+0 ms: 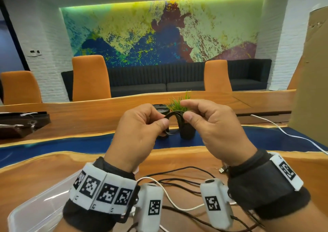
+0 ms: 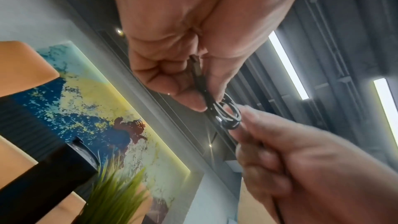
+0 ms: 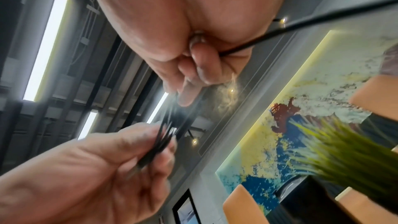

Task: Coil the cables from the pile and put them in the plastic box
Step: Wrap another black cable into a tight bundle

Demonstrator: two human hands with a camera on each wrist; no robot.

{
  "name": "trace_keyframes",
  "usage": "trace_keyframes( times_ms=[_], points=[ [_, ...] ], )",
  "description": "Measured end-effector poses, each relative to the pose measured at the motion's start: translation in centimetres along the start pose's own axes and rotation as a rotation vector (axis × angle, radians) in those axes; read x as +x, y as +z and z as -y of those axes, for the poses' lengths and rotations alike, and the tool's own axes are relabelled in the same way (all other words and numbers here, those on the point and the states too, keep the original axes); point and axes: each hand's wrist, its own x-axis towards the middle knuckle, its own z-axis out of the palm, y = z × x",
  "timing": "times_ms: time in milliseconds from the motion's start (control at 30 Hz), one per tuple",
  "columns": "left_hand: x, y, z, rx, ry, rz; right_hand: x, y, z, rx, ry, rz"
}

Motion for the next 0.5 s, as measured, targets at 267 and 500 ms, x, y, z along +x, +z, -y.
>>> trace_keyframes(
  times_ms=[267, 500],
  points=[
    [0.3, -0.9, -0.1, -0.4, -0.197, 0.096, -0.1, 0.7, -2.0, -0.489, 0.017, -0.048],
    [0.0, 1.3, 0.7, -0.164, -0.066, 0.032, 0.0, 0.6, 0.8, 0.575, 0.546, -0.054]
  ],
)
